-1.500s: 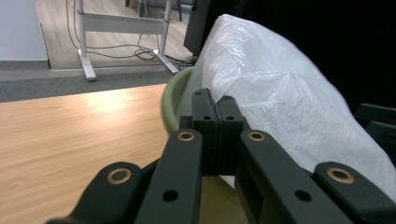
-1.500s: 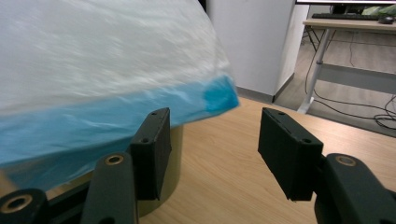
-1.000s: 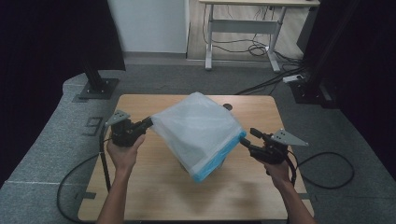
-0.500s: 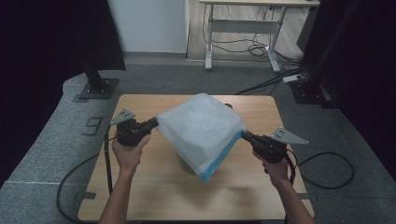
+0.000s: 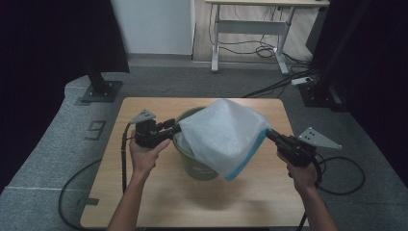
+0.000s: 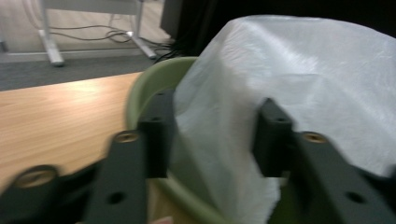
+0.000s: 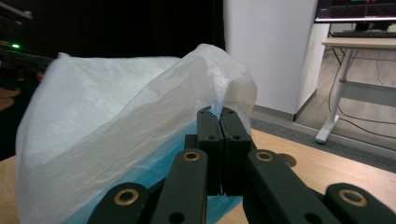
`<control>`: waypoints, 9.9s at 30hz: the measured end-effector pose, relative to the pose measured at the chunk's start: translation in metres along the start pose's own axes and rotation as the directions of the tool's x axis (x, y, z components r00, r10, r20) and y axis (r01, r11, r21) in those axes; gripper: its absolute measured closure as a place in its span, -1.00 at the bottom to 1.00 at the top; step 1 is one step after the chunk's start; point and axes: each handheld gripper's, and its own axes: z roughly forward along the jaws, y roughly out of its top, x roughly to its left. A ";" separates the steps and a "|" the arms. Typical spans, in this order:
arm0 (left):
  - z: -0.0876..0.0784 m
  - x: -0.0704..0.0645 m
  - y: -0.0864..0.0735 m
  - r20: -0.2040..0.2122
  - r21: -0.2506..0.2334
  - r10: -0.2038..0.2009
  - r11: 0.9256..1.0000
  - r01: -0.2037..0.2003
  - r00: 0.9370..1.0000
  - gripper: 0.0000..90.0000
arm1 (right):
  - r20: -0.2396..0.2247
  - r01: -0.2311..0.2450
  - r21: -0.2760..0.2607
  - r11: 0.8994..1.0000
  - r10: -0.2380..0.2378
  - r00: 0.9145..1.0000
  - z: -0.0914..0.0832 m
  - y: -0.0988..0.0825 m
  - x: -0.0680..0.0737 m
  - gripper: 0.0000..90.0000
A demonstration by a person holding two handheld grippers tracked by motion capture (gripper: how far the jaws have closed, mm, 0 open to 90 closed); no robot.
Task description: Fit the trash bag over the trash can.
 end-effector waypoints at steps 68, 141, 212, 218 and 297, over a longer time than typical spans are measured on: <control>0.048 -0.115 -0.011 0.081 0.141 0.193 0.969 -0.202 0.978 -0.69 | -0.051 -0.023 0.044 0.999 0.025 0.998 0.033 -0.010 0.045 0.94; 0.032 -0.070 -0.009 0.297 0.029 0.022 0.999 -0.032 0.955 1.00 | -0.196 0.076 -0.090 0.993 -0.092 0.976 0.036 -0.015 0.063 0.97; 0.017 -0.014 0.023 0.079 -0.103 -0.005 0.995 0.014 0.997 1.00 | 0.084 0.026 0.048 0.999 -0.029 0.996 0.055 -0.005 0.008 0.97; 0.001 -0.007 0.026 0.063 -0.132 0.011 0.991 -0.003 0.998 1.00 | 0.131 0.018 0.041 0.999 -0.023 0.991 0.049 -0.005 -0.002 0.97; -0.019 -0.002 -0.029 0.086 -0.026 0.091 0.996 -0.089 0.992 -0.17 | -0.011 -0.065 0.199 0.978 0.068 0.998 0.022 -0.114 0.021 0.97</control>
